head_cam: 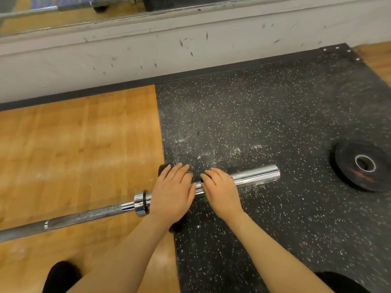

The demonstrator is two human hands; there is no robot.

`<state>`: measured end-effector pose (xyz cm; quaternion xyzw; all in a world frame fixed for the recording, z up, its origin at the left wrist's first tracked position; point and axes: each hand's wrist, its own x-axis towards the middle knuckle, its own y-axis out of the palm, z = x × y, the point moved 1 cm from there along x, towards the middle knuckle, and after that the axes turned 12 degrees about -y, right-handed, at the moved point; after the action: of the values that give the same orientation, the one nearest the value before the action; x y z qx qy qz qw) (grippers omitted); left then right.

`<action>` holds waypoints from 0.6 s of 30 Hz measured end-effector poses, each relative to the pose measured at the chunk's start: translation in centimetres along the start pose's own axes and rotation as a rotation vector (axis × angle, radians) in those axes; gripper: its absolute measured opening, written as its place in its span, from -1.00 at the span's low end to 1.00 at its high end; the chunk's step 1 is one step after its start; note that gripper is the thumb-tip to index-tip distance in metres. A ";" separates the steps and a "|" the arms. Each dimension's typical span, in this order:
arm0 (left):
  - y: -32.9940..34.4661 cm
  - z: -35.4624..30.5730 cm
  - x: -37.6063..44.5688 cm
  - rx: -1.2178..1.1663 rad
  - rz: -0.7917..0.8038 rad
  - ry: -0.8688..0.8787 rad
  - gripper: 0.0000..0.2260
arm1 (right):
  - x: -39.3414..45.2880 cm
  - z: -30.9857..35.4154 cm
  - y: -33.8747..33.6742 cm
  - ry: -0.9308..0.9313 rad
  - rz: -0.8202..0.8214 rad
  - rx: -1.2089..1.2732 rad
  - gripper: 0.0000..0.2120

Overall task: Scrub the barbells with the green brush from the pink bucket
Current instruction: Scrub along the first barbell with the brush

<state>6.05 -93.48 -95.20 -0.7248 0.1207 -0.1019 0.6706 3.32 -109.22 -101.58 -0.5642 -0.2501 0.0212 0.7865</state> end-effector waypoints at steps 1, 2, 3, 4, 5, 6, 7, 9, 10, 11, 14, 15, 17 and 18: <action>0.1 0.1 0.3 -0.006 -0.008 0.006 -0.60 | -0.1 -0.1 0.3 0.010 -0.001 -0.005 -0.70; 0.1 0.2 0.6 -0.013 -0.016 0.011 -0.61 | -0.2 -0.3 0.5 0.015 0.006 -0.005 -0.68; 0.2 0.4 1.0 -0.020 -0.024 0.016 -0.61 | -0.2 -0.6 0.7 0.004 0.009 -0.010 -0.68; 0.2 0.5 1.3 -0.027 -0.031 0.018 -0.61 | -0.2 -0.9 0.8 -0.017 0.019 -0.015 -0.69; 0.2 0.6 1.6 -0.033 -0.037 0.016 -0.61 | 0.0 -1.3 0.8 -0.044 0.031 -0.026 -0.70; 0.1 0.7 1.9 -0.038 -0.038 0.012 -0.62 | 0.1 -1.8 0.6 -0.072 0.049 -0.036 -0.71; 0.0 0.7 2.2 -0.042 -0.035 0.007 -0.61 | 0.2 -2.3 0.4 -0.092 0.055 -0.053 -0.72; -0.2 0.8 2.7 -0.044 -0.029 0.005 -0.61 | 0.0 -3.8 -0.3 -0.077 0.044 -0.086 -0.75; -0.2 0.8 2.8 -0.045 -0.025 0.007 -0.60 | -0.2 -4.6 -0.6 -0.041 0.033 -0.102 -0.74; -0.3 0.8 2.8 -0.045 -0.020 0.009 -0.60 | -0.4 -5.3 -0.9 0.001 0.023 -0.122 -0.72; -0.2 0.9 3.1 -0.044 -0.015 0.012 -0.59 | -0.4 -5.9 -0.8 0.094 0.004 -0.153 -0.70; -0.2 0.9 3.2 -0.047 -0.010 0.011 -0.59 | -0.1 -5.5 -0.5 0.102 -0.002 -0.143 -0.71; -0.3 0.9 3.4 -0.050 -0.012 0.009 -0.59 | 0.4 -4.3 0.2 0.062 -0.001 -0.115 -0.75; -0.3 1.0 3.5 -0.047 -0.010 0.007 -0.59 | 0.6 -3.8 0.5 0.024 -0.001 -0.104 -0.80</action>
<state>9.73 -93.64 -95.05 -0.7405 0.1215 -0.1049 0.6526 5.58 -112.15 -102.72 -0.6045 -0.2419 0.0011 0.7590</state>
